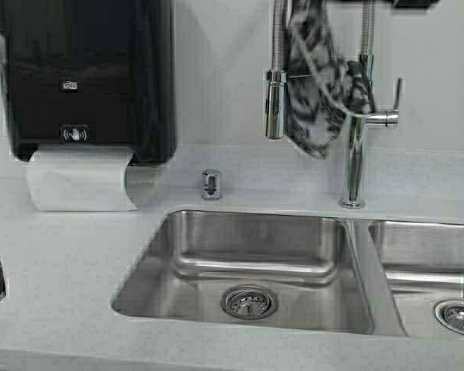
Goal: Get the cloth and wipe up the spill under the wine glass
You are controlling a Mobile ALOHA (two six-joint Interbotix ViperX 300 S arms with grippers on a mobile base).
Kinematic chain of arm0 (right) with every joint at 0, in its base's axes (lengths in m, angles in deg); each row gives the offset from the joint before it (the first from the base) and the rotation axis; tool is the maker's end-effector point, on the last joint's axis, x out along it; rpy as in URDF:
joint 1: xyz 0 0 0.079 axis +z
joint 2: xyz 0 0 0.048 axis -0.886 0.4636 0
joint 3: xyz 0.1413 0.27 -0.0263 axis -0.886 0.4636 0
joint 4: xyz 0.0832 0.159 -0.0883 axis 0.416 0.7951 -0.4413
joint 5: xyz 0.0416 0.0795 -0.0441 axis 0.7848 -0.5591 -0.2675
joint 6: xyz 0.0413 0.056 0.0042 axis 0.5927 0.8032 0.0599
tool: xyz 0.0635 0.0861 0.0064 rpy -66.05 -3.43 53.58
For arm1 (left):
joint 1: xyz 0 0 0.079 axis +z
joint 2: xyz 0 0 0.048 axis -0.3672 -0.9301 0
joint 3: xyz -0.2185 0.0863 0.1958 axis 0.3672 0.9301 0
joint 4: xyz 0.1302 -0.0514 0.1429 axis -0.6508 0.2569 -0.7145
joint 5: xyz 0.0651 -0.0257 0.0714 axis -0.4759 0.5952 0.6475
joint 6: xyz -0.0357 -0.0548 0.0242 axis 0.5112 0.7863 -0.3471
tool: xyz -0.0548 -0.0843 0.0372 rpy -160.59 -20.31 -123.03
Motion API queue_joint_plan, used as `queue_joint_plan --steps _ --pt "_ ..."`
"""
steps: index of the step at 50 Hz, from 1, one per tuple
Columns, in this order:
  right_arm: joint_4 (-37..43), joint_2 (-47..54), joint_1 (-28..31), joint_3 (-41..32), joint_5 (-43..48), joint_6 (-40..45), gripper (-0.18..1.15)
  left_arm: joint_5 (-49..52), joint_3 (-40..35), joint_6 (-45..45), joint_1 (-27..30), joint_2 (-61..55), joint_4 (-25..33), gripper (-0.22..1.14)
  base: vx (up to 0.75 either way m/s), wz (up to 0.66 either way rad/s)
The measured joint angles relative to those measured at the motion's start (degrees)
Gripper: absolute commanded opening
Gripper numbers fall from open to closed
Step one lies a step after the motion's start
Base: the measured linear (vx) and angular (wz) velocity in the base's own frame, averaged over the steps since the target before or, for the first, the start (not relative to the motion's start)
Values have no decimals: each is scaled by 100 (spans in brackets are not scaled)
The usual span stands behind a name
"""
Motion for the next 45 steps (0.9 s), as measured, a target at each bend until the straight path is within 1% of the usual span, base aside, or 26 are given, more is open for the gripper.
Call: queue_joint_plan --steps 7,16,29,33,37,45 --pt "0 -853 79 0 -290 -9 7 0 18 0 0 9 9 2 -3 4" --pt "-18 -1898 387 -105 -809 0 7 0 18 0 0 0 35 2 -5 5" --pt "-26 -2716 747 -229 -1626 53 7 0 26 9 0 9 70 2 -7 7" --pt "-26 -2953 870 -141 -1811 62 7 0 44 18 0 0 114 2 -8 7" --pt "-35 -3173 984 105 -1960 62 7 0 62 26 0 9 123 2 -7 6" --pt "-35 -3261 1037 580 -2004 62 7 -9 70 18 0 -18 132 2 -7 9"
